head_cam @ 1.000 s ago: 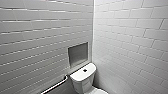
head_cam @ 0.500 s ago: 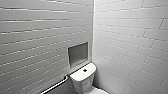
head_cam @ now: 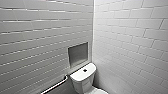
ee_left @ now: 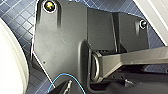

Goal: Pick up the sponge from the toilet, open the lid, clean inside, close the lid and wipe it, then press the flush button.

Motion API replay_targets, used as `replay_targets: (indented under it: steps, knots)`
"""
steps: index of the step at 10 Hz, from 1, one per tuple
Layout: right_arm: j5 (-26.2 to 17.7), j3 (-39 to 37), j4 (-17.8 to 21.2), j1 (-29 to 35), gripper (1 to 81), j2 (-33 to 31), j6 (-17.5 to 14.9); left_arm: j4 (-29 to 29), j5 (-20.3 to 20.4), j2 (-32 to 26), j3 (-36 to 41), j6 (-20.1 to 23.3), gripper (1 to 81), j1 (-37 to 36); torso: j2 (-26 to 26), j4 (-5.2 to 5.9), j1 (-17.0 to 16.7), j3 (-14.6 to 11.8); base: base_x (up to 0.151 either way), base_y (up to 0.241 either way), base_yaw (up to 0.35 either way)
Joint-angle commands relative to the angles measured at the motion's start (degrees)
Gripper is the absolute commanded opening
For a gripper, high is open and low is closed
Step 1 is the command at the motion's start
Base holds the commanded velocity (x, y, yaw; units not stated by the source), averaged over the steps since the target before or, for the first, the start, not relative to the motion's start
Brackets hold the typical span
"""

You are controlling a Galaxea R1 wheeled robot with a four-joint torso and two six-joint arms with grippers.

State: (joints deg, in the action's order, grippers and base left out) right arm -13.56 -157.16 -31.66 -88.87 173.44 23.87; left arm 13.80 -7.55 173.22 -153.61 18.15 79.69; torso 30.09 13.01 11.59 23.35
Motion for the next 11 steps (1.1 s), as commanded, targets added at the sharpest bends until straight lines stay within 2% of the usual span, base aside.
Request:
replay_targets:
  steps: [1, 4, 11]
  knots:
    - [5.6, -3.4, 38.2, 3.1, 1.0, 0.1, -30.5, 0.4, -3.9, 0.5, -0.8, 0.4, 81.1, -3.1, 0.0, 0.00, 0.0, 0.0, 0.000, 0.000, 0.000]
    - [5.0, -4.2, 38.3, 5.1, 1.0, -0.6, -30.5, 0.2, -3.9, 0.8, -0.8, 0.5, 81.1, -3.2, 0.0, 0.00, 0.0, 0.0, 0.000, 0.000, 0.000]
    - [5.7, -3.6, 38.3, 4.7, 1.0, 0.8, -30.6, 0.1, -4.0, 0.8, -0.9, 0.6, 81.1, -3.1, 0.0, 0.00, 0.0, 0.0, 0.000, 0.000, 0.000]
